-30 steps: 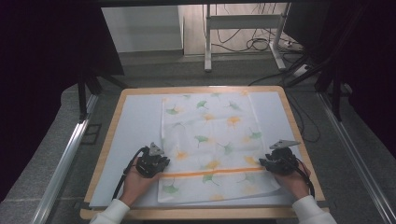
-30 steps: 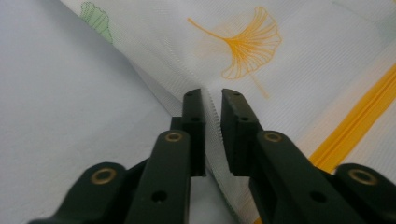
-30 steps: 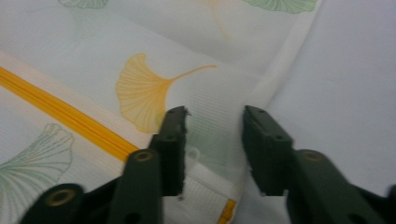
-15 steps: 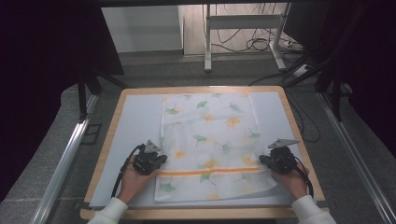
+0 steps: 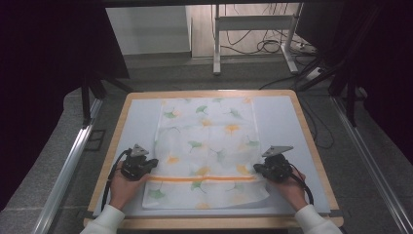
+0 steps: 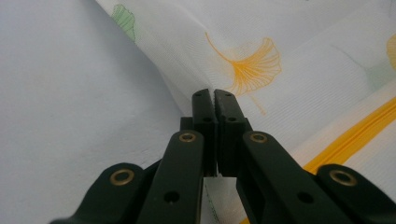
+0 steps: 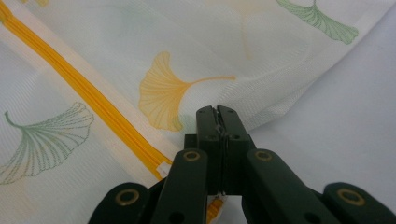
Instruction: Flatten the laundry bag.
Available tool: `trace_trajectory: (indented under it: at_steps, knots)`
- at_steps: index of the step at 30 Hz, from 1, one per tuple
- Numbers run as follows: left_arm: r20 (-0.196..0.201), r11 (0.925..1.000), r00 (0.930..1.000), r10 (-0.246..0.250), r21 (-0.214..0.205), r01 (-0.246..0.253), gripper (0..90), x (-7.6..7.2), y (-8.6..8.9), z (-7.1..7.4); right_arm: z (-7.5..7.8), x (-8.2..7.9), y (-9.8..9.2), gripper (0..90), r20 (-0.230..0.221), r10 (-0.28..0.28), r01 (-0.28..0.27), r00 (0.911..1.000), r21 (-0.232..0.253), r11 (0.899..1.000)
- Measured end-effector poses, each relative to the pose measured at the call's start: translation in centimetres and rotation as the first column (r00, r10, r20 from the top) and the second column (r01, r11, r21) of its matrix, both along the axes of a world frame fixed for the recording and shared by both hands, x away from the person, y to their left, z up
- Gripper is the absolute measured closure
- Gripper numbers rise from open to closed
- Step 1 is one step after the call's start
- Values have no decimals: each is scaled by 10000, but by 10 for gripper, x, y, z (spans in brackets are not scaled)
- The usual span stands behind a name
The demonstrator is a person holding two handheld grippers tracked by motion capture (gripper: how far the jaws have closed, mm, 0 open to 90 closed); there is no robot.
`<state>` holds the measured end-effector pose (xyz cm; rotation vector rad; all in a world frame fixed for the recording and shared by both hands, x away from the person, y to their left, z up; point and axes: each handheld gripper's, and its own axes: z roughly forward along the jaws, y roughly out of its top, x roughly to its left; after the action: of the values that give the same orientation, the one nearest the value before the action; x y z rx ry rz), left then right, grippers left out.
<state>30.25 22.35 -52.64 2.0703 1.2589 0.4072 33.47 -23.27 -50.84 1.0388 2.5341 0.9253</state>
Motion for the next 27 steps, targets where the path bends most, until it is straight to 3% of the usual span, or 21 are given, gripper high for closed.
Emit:
trace_trajectory:
  at_steps: [4,8,11,13,16,18,22,25,27]
  knots:
    - [-56,10000,10000,37,86,-37,872,0,-1,-2,-1,1,-4,881,-134,-125,127,9998,161,9998]
    - [-5,9997,9997,232,61,-232,776,-2,1,-2,-2,1,-7,854,-184,-142,148,9997,300,9994]
    - [512,9995,9982,304,-70,-301,646,-8,4,5,-2,0,-9,686,-232,-289,296,9993,315,9991]
    - [1000,9997,9948,204,-121,-193,580,-14,3,11,0,-2,-13,626,-213,-337,347,9992,479,9982]
    - [1062,9989,9943,-123,-429,169,514,-17,-4,17,8,-5,-22,545,-64,-209,213,9998,784,9967]
    - [1139,9972,9925,-443,-542,507,490,-18,-15,22,13,-8,-27,511,25,-218,214,9998,1104,9937]
    - [1457,9905,9822,-1188,-520,1275,463,-22,-43,33,21,-14,-39,518,151,-309,281,9994,1608,9866]
    - [1785,9839,9707,-1612,-475,1721,426,-23,-66,38,21,-19,-44,548,81,-278,261,9996,1640,9861]
    - [1741,9797,9682,-1798,-573,1922,401,-22,-77,39,19,-22,-45,575,-58,-203,210,9998,1588,9871]
